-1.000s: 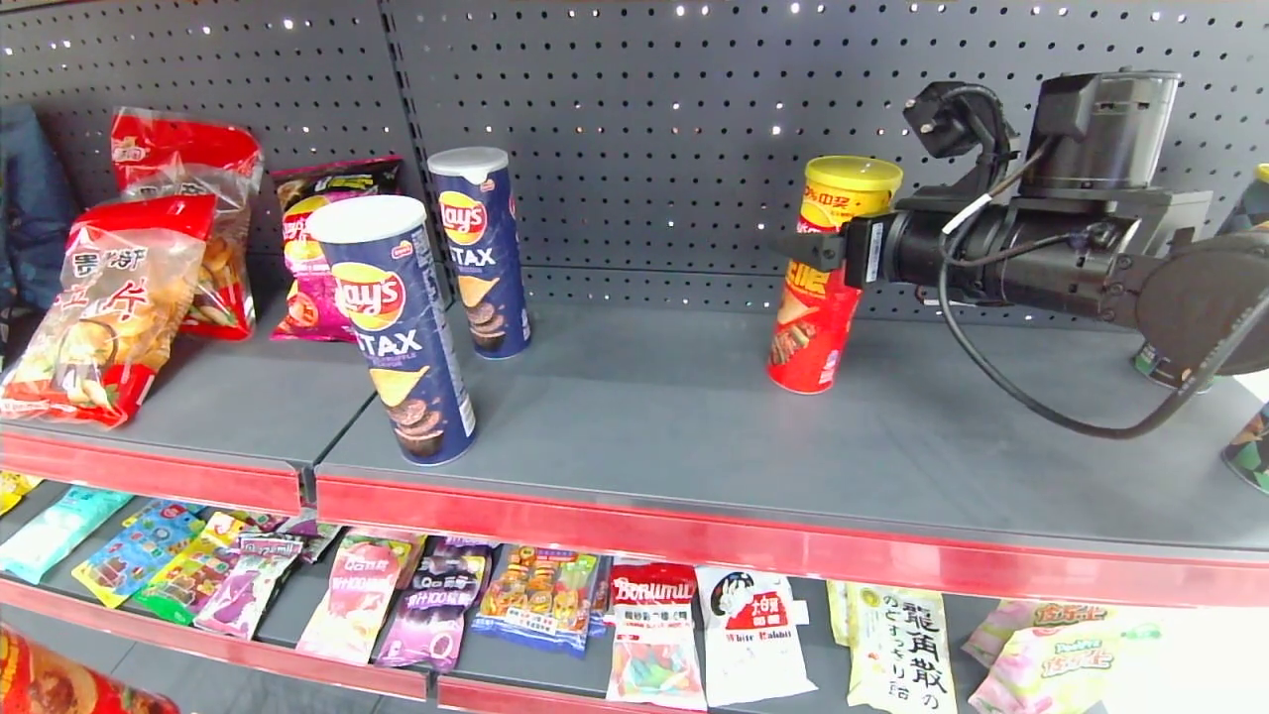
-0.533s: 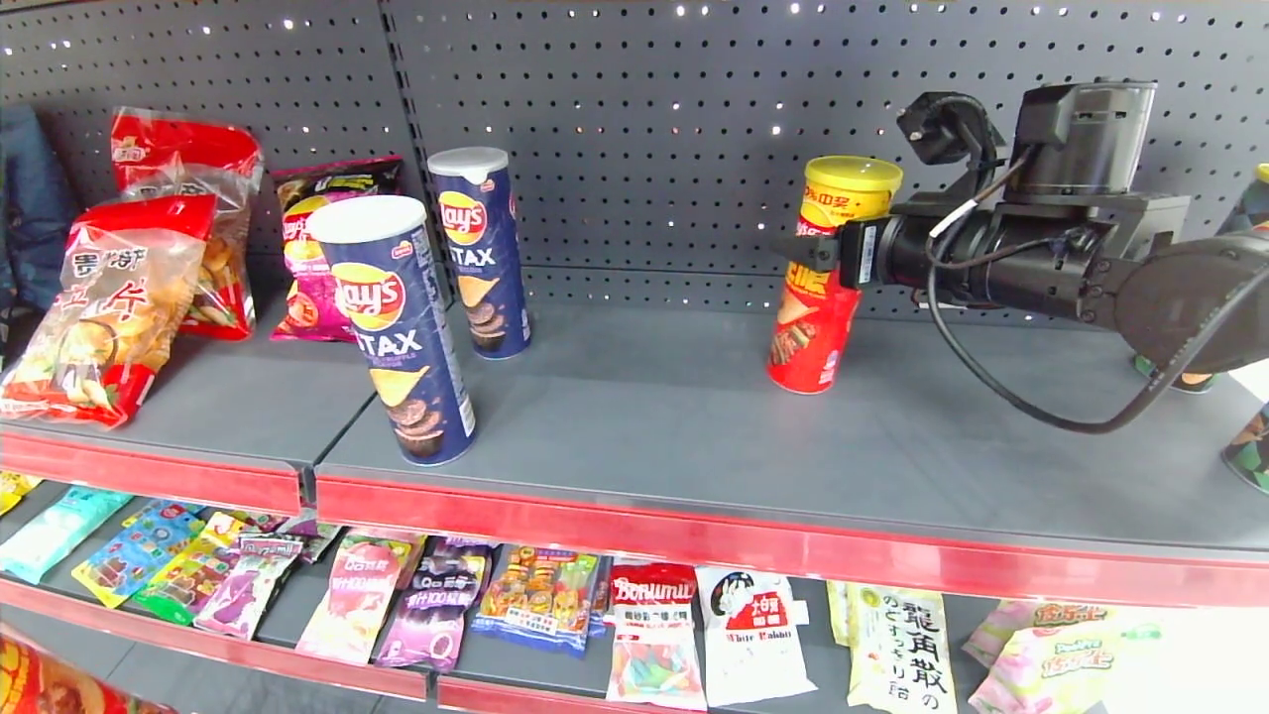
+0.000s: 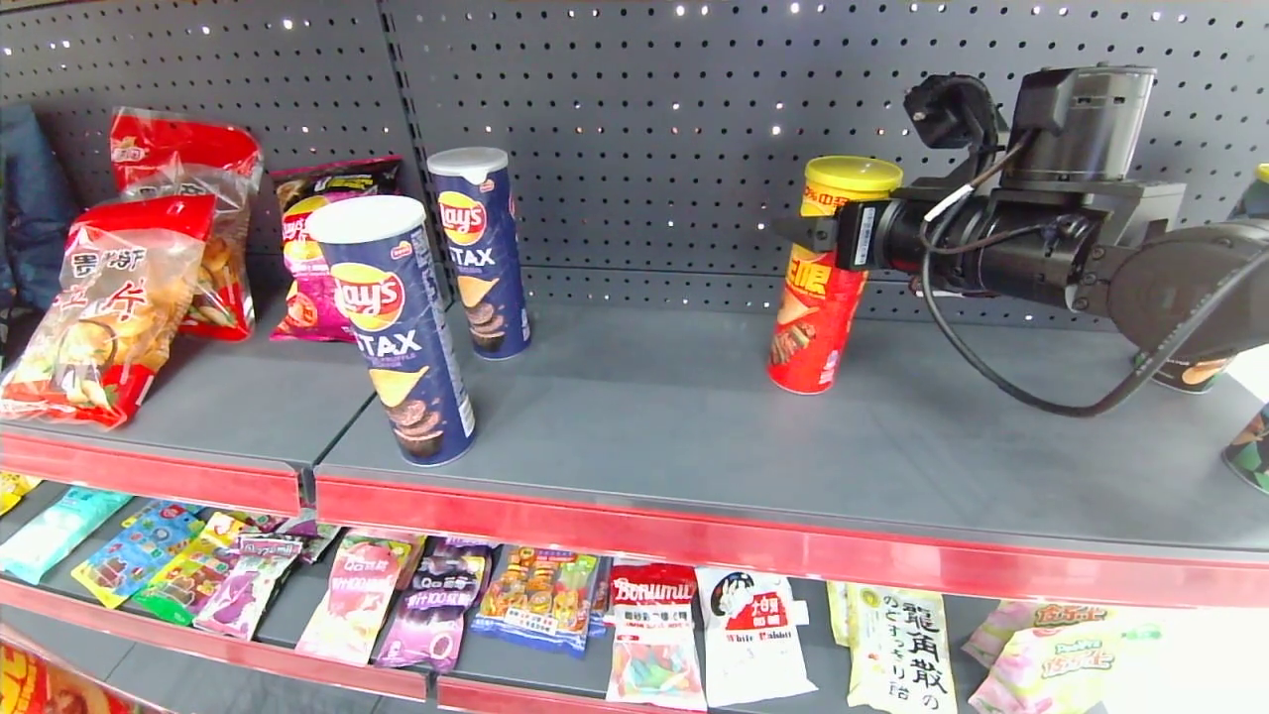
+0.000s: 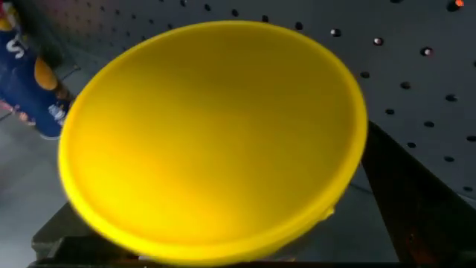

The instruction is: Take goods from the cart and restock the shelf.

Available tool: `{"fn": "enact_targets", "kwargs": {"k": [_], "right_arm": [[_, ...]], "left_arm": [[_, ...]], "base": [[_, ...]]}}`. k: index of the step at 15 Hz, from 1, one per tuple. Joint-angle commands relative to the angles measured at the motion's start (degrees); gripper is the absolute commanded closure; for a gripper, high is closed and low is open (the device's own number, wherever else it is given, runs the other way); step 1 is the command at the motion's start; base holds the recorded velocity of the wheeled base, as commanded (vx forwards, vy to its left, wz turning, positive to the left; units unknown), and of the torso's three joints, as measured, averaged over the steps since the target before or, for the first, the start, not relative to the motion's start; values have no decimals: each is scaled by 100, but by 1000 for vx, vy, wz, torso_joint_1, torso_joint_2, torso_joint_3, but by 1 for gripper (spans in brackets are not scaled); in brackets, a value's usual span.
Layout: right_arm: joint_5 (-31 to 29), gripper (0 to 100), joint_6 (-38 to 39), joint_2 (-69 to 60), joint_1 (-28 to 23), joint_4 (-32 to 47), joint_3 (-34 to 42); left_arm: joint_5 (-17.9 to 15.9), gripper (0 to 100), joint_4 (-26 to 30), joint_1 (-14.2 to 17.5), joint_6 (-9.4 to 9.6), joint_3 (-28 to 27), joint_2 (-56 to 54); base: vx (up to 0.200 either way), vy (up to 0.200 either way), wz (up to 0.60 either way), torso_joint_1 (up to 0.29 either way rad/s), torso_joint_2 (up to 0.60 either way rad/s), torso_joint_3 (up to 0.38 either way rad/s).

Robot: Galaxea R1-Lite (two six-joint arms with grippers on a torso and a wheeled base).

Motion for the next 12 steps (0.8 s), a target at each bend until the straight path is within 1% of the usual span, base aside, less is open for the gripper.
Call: {"fn": "enact_targets", "kwargs": {"k": [1,6,8,11,12], "right_arm": [[-51,0,23,7,33,-2,-8],[-385,0,111,7,138,-2,45],[-622,0,313,7,261,7,36],[-886,0,322,-2,314,7,45],[-1044,0,366,-20,411,-2,53]], "left_arm": [[0,100,-1,0,-5,29,-50],[9,100,-1,9,-5,64,-68],[18,100,-1,0,-5,64,-68],[18,100,-1,0,-5,73,-68],[18,100,-1,0,-5,91,-86]], "base": [[0,0,0,0,0,0],[0,0,0,0,0,0],[0,0,0,0,0,0],[0,0,0,0,0,0],[0,0,0,0,0,0]]}}
